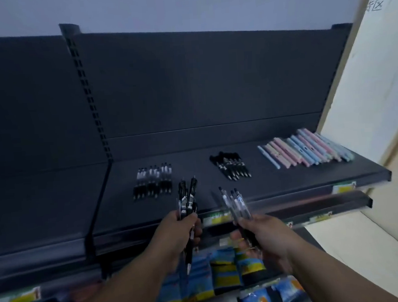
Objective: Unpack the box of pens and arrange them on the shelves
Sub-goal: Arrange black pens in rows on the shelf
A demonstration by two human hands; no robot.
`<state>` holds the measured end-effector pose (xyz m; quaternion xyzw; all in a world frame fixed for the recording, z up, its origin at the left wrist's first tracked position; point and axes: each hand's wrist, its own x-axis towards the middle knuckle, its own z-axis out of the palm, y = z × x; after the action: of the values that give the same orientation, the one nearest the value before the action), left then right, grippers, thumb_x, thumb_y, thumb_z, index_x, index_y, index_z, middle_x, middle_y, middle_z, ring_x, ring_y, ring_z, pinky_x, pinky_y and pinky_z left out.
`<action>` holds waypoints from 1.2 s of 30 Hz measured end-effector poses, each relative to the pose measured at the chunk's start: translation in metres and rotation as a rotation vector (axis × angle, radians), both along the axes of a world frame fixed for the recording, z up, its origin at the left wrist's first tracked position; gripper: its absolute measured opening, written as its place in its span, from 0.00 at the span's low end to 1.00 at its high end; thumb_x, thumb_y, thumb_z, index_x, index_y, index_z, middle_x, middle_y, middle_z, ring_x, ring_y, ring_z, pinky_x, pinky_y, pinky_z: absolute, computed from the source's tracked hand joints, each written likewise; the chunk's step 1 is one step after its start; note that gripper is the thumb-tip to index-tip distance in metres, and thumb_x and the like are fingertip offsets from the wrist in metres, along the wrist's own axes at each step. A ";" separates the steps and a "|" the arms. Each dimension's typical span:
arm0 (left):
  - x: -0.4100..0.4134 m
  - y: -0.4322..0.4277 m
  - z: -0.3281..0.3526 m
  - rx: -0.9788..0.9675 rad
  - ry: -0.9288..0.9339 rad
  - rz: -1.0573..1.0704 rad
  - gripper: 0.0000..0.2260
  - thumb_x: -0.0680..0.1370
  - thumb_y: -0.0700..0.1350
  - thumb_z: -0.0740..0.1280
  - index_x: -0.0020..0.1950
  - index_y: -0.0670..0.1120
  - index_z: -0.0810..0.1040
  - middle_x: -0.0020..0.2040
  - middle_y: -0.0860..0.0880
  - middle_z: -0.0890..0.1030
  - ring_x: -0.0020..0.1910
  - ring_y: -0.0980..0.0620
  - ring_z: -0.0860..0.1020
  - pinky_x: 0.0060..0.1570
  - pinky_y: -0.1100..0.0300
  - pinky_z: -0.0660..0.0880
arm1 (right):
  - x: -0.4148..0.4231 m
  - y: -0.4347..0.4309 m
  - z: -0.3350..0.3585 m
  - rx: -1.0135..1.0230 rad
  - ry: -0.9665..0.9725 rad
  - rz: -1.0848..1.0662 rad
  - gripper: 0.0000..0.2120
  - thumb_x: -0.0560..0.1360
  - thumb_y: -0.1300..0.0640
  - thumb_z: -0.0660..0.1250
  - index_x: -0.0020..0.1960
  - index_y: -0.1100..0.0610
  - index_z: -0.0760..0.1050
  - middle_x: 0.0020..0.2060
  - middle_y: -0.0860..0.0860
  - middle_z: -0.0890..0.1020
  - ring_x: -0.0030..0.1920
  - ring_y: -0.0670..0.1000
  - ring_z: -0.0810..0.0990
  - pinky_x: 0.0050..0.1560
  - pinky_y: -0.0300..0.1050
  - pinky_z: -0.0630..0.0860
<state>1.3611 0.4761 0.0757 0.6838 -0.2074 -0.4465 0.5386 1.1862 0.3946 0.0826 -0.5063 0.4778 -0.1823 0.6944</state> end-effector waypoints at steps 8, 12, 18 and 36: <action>0.081 -0.063 0.005 -0.060 -0.020 0.077 0.05 0.80 0.42 0.64 0.51 0.41 0.76 0.44 0.45 0.81 0.38 0.51 0.78 0.34 0.60 0.76 | 0.086 -0.068 0.014 -0.088 0.086 0.065 0.06 0.81 0.55 0.62 0.51 0.58 0.74 0.37 0.53 0.76 0.31 0.49 0.73 0.28 0.39 0.72; 0.134 -0.075 0.015 -0.044 -0.142 0.123 0.02 0.79 0.39 0.64 0.50 0.42 0.75 0.40 0.46 0.79 0.37 0.52 0.77 0.35 0.60 0.75 | 0.142 -0.098 0.016 -0.184 0.218 0.184 0.06 0.80 0.54 0.62 0.47 0.56 0.73 0.37 0.52 0.74 0.32 0.48 0.72 0.27 0.36 0.69; 0.185 -0.075 0.002 0.076 -0.293 0.215 0.03 0.79 0.41 0.64 0.52 0.45 0.74 0.45 0.46 0.79 0.42 0.51 0.78 0.40 0.59 0.77 | 0.205 -0.128 -0.005 -0.325 0.372 0.274 0.06 0.80 0.56 0.61 0.49 0.60 0.71 0.34 0.53 0.74 0.31 0.50 0.74 0.26 0.40 0.72; 0.183 -0.065 -0.011 0.236 -0.379 0.382 0.02 0.79 0.40 0.63 0.48 0.47 0.73 0.43 0.47 0.80 0.42 0.50 0.79 0.36 0.61 0.74 | 0.206 -0.165 -0.018 -0.737 0.513 0.599 0.19 0.73 0.49 0.71 0.59 0.54 0.70 0.46 0.50 0.80 0.43 0.49 0.81 0.42 0.43 0.80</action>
<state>1.5440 0.4112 0.0648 0.8395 -0.1183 -0.2224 0.4815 1.3919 0.2296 0.0642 -0.8588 0.3710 -0.0026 0.3533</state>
